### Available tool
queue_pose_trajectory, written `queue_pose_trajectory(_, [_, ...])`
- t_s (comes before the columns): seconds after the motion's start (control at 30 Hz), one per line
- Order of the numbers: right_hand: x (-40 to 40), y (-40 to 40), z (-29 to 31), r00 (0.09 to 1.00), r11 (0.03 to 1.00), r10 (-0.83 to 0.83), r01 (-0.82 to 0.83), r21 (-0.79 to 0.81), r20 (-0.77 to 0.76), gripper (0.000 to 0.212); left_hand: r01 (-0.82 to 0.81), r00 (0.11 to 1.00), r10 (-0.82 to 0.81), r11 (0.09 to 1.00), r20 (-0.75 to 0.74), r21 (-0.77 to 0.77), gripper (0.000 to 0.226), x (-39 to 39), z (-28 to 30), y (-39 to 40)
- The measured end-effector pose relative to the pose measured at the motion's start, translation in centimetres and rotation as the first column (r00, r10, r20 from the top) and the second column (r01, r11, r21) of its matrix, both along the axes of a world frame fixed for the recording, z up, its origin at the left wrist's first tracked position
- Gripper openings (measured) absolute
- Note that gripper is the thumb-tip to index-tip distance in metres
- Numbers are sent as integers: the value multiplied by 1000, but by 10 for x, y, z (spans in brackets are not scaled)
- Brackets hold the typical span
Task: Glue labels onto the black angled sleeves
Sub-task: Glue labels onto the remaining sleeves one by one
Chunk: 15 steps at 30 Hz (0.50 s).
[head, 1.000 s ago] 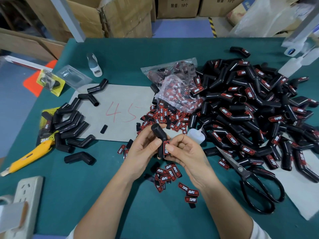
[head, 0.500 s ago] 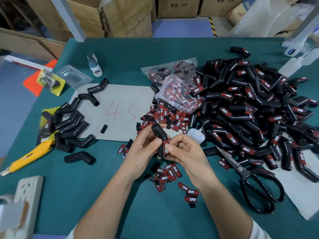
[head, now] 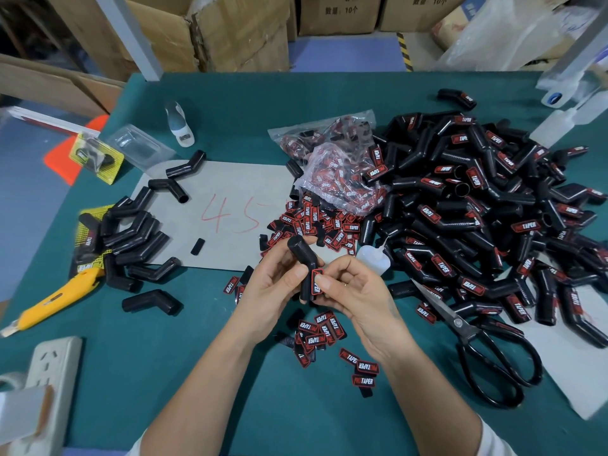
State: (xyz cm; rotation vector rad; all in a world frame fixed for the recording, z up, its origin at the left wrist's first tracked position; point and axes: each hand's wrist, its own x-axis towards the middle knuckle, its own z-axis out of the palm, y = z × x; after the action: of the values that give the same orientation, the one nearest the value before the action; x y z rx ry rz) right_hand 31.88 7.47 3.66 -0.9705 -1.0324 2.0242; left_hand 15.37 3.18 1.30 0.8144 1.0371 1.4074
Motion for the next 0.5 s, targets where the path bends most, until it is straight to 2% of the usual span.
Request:
queue_pose_trajectory(0.2, [0,0,-2,1000,1000,1,-1,9,2,9,-11,1000,11,1000,-25,-13,37,0,1,1])
queue_pose_trajectory(0.5, [0,1,-4,1000,1000,2,-2,23,21,8,-14,1000,14,1000,-11,-14,49,1,5,0])
